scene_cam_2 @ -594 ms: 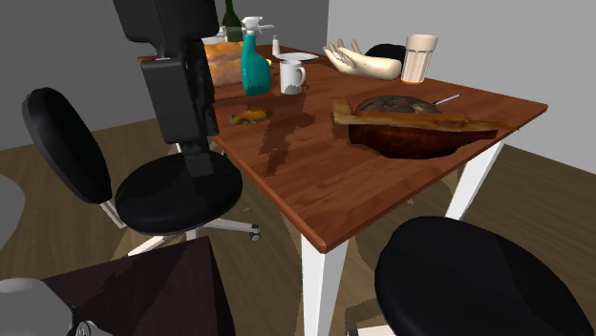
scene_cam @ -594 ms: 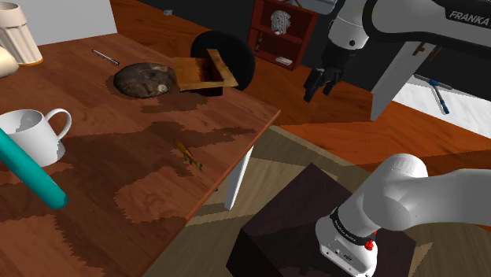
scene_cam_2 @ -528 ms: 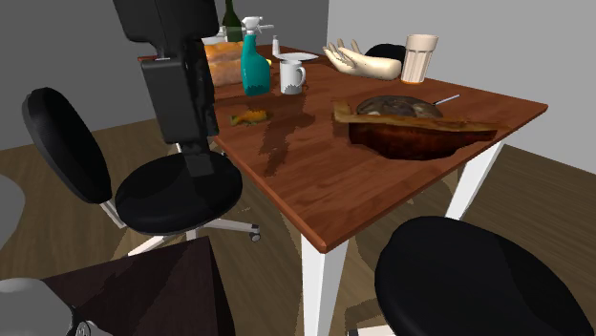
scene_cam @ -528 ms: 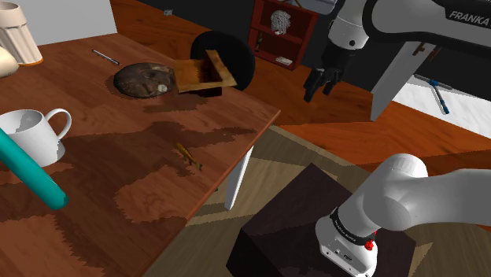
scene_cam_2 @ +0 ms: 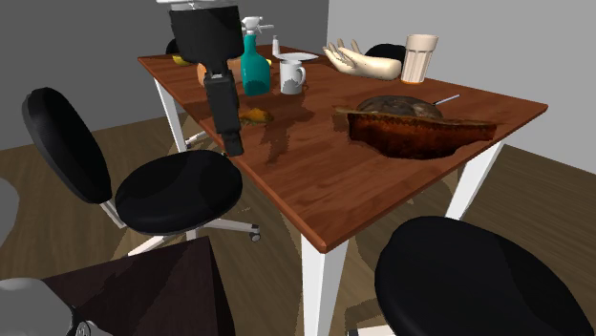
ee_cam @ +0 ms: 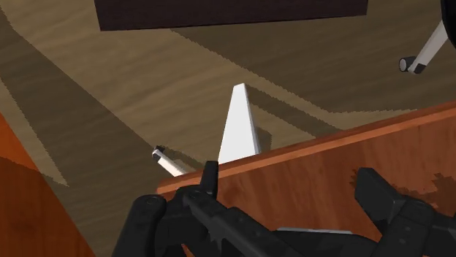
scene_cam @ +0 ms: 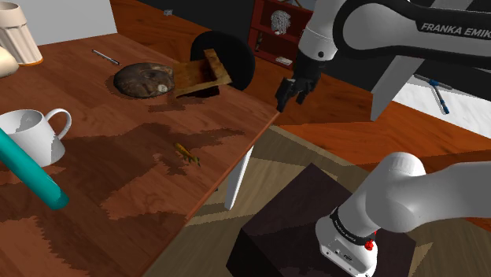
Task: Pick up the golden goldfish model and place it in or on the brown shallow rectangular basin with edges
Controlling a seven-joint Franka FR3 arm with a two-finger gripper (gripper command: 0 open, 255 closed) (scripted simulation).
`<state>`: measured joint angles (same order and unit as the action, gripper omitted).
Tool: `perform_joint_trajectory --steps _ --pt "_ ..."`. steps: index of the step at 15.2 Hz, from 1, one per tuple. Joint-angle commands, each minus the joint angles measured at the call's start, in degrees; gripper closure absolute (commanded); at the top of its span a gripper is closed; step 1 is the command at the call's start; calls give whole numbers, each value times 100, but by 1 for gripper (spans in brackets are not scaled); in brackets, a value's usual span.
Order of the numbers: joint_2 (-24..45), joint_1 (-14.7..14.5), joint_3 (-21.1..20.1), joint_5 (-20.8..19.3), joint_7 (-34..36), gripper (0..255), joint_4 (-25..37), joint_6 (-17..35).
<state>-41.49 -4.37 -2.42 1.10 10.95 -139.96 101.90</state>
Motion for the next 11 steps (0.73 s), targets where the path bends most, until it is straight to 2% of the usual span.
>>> perform_joint_trajectory --steps 1,11 --pt "157 -126 -155 165 130 0 -8 227" --pt "1330 -655 -934 772 705 0 349 1389"
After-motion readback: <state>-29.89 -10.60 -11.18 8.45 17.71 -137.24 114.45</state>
